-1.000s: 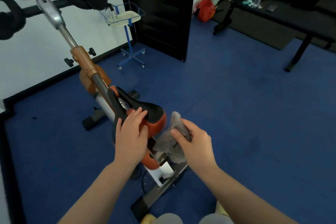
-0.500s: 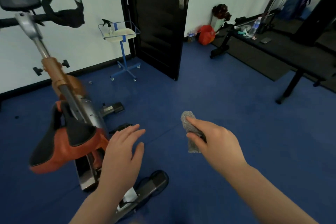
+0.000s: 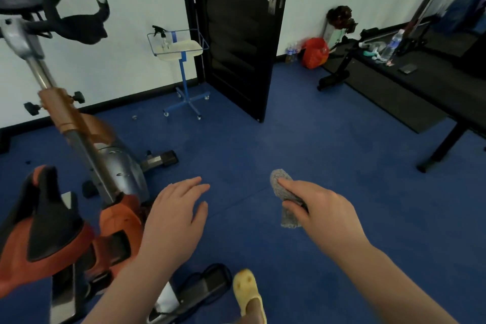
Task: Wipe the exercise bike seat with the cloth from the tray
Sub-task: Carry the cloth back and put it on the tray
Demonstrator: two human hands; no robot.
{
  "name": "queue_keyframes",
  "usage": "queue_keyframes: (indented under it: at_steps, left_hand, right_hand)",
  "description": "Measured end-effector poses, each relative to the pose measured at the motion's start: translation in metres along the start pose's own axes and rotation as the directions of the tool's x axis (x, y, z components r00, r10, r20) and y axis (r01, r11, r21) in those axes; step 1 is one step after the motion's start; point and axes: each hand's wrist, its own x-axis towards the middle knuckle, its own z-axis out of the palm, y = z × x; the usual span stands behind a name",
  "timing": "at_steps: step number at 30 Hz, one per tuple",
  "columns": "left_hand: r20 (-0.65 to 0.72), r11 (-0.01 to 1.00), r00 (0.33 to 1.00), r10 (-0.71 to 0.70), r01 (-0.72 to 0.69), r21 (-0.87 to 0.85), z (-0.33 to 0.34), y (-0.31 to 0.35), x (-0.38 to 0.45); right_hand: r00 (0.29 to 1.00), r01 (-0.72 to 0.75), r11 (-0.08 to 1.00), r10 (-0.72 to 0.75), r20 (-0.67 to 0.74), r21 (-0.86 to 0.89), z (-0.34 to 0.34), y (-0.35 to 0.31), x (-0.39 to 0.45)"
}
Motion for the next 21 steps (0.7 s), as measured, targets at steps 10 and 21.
queue_keyframes:
  at_steps: [10, 21]
  left_hand:
    - [0.012, 0.997, 1.000, 0.009, -0.010, 0.079, 0.023, 0.029, 0.126]
    - [-0.025, 0.990, 0.996, -0.084, 0.087, 0.110, 0.030, 0.040, 0.235]
  right_hand:
    - [0.989, 0.122, 0.992, -0.119, 0.086, -0.040, -0.029, 0.028, 0.141]
    - [0.969, 0.228, 0.971, -0.220, 0.107, -0.067, -0.042, 0.050, 0.280]
